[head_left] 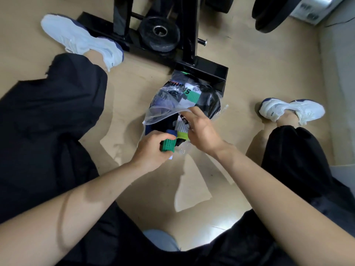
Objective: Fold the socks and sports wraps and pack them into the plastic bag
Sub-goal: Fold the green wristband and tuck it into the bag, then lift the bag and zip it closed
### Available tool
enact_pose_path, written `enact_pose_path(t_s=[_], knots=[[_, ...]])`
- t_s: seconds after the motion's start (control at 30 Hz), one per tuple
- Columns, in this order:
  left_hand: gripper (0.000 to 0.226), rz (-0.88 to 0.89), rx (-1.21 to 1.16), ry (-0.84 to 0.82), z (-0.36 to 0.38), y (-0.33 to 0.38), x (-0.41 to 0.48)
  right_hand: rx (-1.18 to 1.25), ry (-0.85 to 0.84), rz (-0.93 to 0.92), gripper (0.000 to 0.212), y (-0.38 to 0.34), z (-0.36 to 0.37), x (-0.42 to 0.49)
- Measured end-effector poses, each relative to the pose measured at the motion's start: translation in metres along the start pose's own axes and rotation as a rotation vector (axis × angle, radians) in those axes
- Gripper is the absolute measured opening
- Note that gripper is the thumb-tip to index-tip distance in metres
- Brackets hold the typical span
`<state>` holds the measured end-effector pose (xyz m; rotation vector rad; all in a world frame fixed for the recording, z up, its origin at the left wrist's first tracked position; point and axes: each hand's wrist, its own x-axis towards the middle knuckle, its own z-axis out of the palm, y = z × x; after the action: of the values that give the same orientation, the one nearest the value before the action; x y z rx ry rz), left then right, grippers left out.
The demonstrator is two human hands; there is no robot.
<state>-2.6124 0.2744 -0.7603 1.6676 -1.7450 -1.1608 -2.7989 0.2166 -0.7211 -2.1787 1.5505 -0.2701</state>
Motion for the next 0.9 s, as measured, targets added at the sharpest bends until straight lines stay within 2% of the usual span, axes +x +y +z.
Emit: enact_pose_path(t_s=[0.27,0.37,0.53,0.63,0.8,0.9], knots=[[0.051,0.272,0.219,0.118,0.031,-0.007,0.051,-0.003,0.009,-0.121,0.078,0.003,-0.019,0.007],[0.049,0.279,0.367,0.123,0.045,-0.015,0.072,0.027,0.02,-0.116,0.08,0.003,-0.019,0.004],[0.054,0.213,0.666,-0.029,0.058,-0.021,0.09,0.054,0.036,-0.113,0.075,0.0,-0.023,0.005],[0.043,0.18,0.798,-0.114,0.056,-0.015,0.096,0.051,0.023,-0.11,0.076,-0.002,-0.024,0.005],[0.034,0.167,0.681,-0.14,0.053,0.01,0.106,0.067,0.011,-0.093,0.078,-0.004,-0.018,0.004],[0.026,0.26,0.497,-0.114,0.045,0.001,0.096,0.106,0.068,-0.096,0.074,-0.005,-0.019,0.0]])
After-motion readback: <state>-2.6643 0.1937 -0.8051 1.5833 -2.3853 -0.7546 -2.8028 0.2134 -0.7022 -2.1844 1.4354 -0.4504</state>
